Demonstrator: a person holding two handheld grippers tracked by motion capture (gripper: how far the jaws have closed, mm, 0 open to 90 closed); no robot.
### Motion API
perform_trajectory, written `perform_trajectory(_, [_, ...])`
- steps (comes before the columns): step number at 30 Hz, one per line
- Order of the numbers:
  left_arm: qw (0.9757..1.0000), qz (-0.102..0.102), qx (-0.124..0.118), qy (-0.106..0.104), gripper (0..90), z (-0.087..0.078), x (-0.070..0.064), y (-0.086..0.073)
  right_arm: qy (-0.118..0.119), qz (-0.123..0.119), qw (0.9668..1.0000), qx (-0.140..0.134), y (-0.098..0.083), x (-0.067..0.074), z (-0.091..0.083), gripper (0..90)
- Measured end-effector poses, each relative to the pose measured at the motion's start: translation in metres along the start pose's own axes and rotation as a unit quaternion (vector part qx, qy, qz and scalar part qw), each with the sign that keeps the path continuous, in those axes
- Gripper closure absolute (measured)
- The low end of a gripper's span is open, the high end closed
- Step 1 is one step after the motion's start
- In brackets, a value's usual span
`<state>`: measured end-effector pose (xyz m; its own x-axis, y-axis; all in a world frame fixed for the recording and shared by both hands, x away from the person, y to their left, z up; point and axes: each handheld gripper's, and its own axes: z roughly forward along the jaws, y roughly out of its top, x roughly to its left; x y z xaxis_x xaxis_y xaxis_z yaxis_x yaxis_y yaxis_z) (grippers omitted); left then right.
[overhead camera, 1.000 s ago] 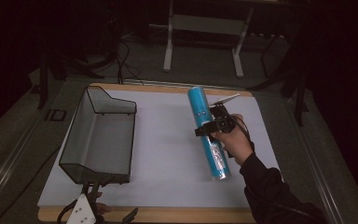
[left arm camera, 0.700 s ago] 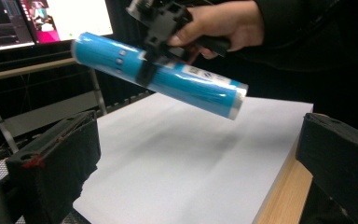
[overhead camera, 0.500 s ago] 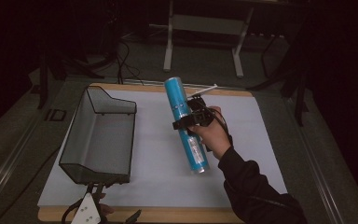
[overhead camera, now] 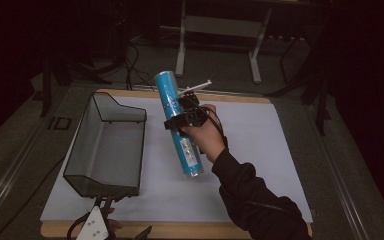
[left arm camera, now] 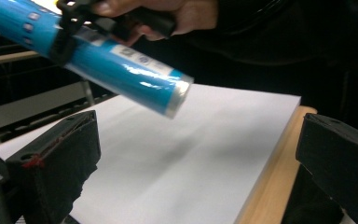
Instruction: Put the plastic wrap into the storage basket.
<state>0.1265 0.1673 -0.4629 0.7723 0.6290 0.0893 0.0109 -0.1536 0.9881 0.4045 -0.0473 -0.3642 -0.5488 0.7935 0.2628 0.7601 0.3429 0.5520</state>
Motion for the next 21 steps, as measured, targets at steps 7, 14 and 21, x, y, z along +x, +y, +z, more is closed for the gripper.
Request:
perform_trajectory(7, [0.9998, -0.006, 0.004, 0.016, 0.6, -0.004, 0.002, -0.001, 0.004, -0.012, 0.9998, -0.012, 0.013, 0.026, 0.013, 31.6])
perform_trajectory(14, [0.9998, -0.015, 0.003, 0.013, 0.6, -0.009, 0.000, -0.001, 0.013, -0.017, 0.9995, -0.021, 0.024, 0.050, 0.027, 31.6])
perform_trajectory(21, [0.9995, -0.019, 0.004, 0.026, 0.6, -0.014, -0.001, -0.002, 0.023, -0.018, 0.9990, -0.033, 0.037, 0.076, 0.039, 31.6])
